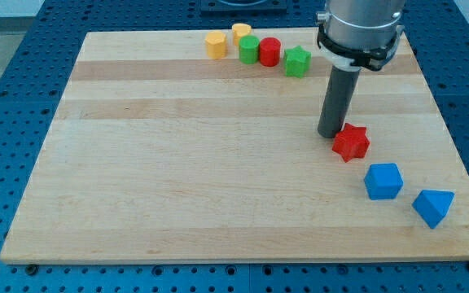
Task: Move the red star diagonal to the blue cube
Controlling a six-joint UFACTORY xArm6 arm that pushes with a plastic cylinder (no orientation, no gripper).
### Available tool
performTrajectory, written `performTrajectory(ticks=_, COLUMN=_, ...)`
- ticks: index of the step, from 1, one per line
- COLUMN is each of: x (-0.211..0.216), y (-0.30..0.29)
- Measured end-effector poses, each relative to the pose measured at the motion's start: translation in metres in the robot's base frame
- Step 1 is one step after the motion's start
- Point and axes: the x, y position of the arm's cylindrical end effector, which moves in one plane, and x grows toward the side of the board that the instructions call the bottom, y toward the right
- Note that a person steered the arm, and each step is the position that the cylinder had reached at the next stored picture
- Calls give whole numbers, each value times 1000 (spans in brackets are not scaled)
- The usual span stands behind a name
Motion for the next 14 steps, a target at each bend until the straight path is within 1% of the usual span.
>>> performTrajectory(ticks=1, x=-13, y=12)
performTrajectory(ticks=3, x=-12, y=75)
performTrajectory(ticks=4, x=4, y=85)
performTrajectory(ticks=5, x=13, y=82)
performTrajectory(ticks=6, x=14, y=67)
performTrajectory(ticks=9, x=58, y=48)
performTrajectory(ticks=10, x=55, y=48)
performTrajectory(ticks=11, x=36, y=50)
performTrajectory(ticks=12, x=29, y=50)
performTrajectory(ticks=14, x=20, y=50)
